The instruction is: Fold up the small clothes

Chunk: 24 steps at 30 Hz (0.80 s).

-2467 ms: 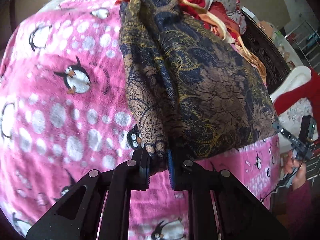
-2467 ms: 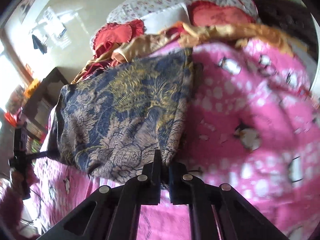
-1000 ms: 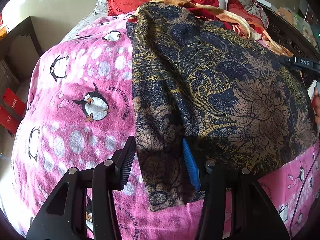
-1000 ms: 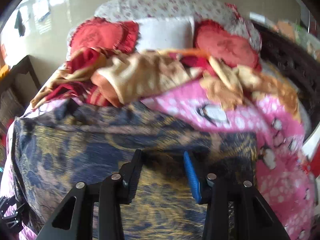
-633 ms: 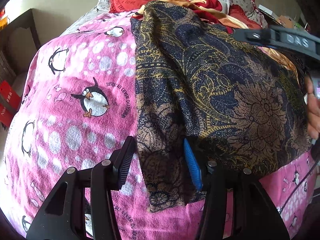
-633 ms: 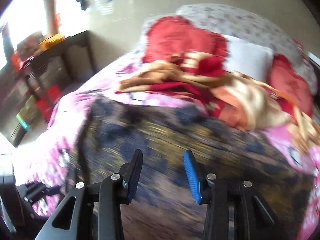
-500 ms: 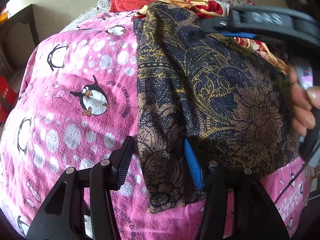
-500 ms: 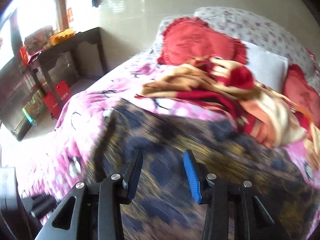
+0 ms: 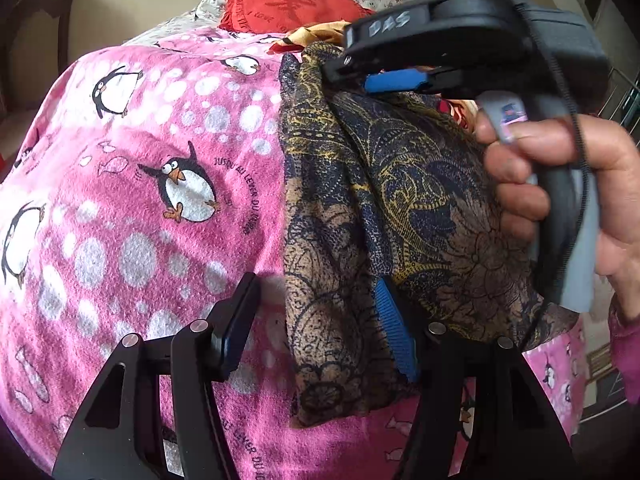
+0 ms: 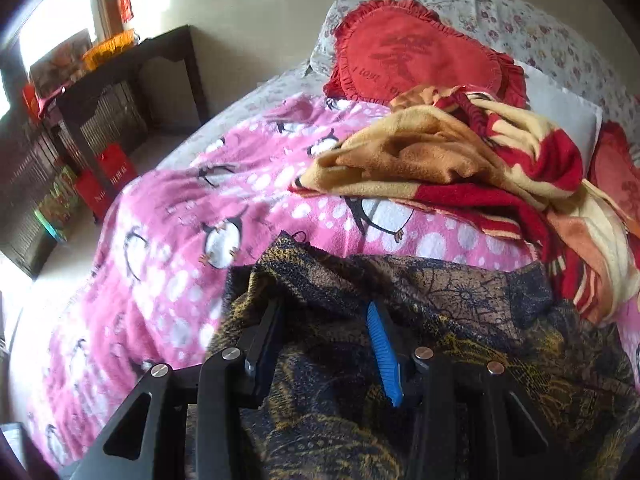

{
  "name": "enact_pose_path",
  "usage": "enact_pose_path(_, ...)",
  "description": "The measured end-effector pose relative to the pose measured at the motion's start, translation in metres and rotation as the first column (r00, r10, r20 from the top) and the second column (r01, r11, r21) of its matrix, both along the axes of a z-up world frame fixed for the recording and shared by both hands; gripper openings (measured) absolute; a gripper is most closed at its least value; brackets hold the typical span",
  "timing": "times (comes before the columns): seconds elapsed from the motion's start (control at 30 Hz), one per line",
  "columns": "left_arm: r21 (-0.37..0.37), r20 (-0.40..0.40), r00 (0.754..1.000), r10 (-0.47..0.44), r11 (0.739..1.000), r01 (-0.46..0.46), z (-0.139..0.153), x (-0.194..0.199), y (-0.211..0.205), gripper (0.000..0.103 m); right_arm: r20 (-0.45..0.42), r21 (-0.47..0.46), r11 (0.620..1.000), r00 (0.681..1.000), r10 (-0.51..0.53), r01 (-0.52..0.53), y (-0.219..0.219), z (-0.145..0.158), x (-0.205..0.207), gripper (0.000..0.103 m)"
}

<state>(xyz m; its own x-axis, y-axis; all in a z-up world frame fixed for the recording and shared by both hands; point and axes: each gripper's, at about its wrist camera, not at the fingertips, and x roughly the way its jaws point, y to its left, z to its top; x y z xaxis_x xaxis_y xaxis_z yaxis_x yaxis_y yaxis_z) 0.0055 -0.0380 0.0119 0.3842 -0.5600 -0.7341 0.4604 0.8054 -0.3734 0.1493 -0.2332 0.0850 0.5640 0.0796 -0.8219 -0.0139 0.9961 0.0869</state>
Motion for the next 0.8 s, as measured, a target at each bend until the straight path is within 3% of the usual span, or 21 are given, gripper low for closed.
enact_pose_path(0.07,-0.016,-0.003,1.000,0.002,1.000,-0.003,-0.001,0.001,0.004,0.060,0.022,0.022,1.000,1.000,0.020,-0.020,0.006,0.012,-0.005,0.067)
enact_pose_path(0.13,-0.029,-0.003,1.000,0.006,1.000,-0.006,-0.001,0.001,0.005,0.060,0.009,0.020,0.998,0.998,0.061,-0.061,0.021,0.016,-0.006,0.074)
enact_pose_path(0.33,-0.040,0.003,1.000,0.009,0.999,-0.009,-0.001,0.001,0.005,0.060,-0.132,-0.124,0.986,0.986,0.099,-0.115,0.064,-0.015,0.011,0.074)
enact_pose_path(0.5,-0.052,-0.001,1.000,0.010,0.999,-0.010,-0.002,0.000,0.007,0.060,-0.131,-0.192,0.976,0.989,0.074,-0.099,0.069,-0.028,0.017,0.074)
enact_pose_path(0.7,-0.048,0.005,1.000,0.012,0.999,-0.012,-0.001,0.000,0.007,0.060,-0.130,-0.196,0.973,0.987,0.095,-0.120,0.067,-0.028,0.015,0.073)
enact_pose_path(0.77,-0.049,0.004,1.000,0.012,0.999,-0.012,-0.001,0.000,0.005,0.060,-0.121,-0.220,0.968,0.988,0.096,-0.121,0.067,-0.028,0.012,0.054)
enact_pose_path(0.8,-0.051,0.004,1.000,0.012,0.999,-0.012,-0.001,-0.001,0.006,0.060,-0.111,-0.233,0.966,0.990,0.090,-0.114,0.066,-0.026,0.010,0.052)
